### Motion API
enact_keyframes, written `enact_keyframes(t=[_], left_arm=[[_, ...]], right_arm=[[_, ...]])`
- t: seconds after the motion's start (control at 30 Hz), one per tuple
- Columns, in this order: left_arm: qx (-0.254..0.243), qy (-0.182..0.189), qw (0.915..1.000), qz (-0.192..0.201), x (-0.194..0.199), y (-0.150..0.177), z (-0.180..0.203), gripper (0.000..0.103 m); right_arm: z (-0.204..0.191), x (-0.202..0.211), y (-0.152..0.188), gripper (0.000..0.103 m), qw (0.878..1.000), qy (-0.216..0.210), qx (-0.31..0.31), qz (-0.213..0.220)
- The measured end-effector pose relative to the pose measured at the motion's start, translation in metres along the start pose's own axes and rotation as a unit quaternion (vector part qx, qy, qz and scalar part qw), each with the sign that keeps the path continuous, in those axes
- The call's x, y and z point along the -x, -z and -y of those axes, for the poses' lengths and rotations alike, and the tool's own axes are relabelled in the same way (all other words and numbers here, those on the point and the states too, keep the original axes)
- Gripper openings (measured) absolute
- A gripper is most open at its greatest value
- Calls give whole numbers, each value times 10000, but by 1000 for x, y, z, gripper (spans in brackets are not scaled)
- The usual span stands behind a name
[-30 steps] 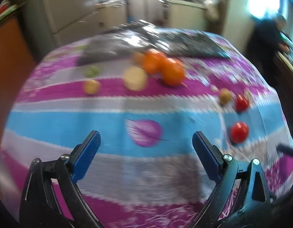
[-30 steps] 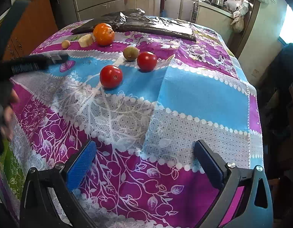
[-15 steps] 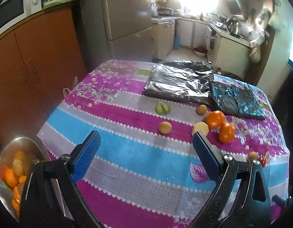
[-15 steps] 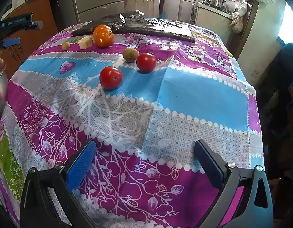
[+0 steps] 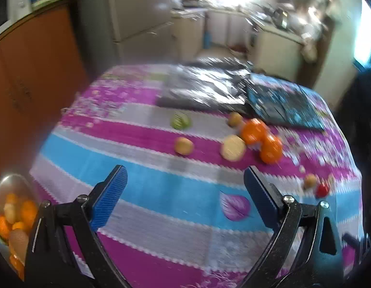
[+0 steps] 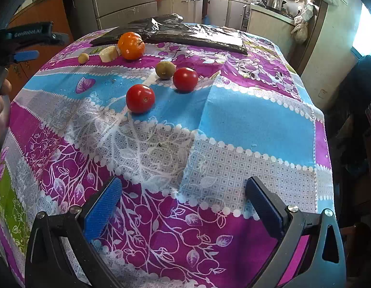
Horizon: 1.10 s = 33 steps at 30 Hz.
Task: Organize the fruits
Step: 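Move the left tool toward the red tomato on the cloth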
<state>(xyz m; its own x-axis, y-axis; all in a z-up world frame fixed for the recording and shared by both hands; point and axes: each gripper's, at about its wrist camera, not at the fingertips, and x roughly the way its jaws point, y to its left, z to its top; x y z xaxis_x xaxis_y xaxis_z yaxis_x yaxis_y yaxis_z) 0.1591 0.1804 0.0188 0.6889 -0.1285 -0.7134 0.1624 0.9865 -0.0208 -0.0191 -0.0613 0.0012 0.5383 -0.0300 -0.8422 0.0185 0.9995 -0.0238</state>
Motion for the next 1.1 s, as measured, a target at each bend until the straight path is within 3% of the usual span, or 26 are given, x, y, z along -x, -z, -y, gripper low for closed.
enact_keyframes(t=[0.13, 0.3, 0.43, 0.63, 1.1], left_arm=[[-488, 606, 9966, -260, -6, 9, 31, 98], [-1031, 1341, 9845, -459, -6, 20, 68, 97], [-1315, 1670, 9757, -540, -6, 25, 87, 97], [-1610, 1677, 9703, -662, -12, 33, 105, 95], [-1636, 1487, 9719, -806, -24, 39, 111, 95]], right_arm=[[0, 0, 0, 103, 10000, 1, -2, 1], [0, 0, 0, 103, 10000, 2, -1, 3], [0, 0, 0, 103, 10000, 2, 0, 4], [0, 0, 0, 103, 10000, 3, -2, 6], [0, 0, 1, 103, 10000, 6, 0, 9]])
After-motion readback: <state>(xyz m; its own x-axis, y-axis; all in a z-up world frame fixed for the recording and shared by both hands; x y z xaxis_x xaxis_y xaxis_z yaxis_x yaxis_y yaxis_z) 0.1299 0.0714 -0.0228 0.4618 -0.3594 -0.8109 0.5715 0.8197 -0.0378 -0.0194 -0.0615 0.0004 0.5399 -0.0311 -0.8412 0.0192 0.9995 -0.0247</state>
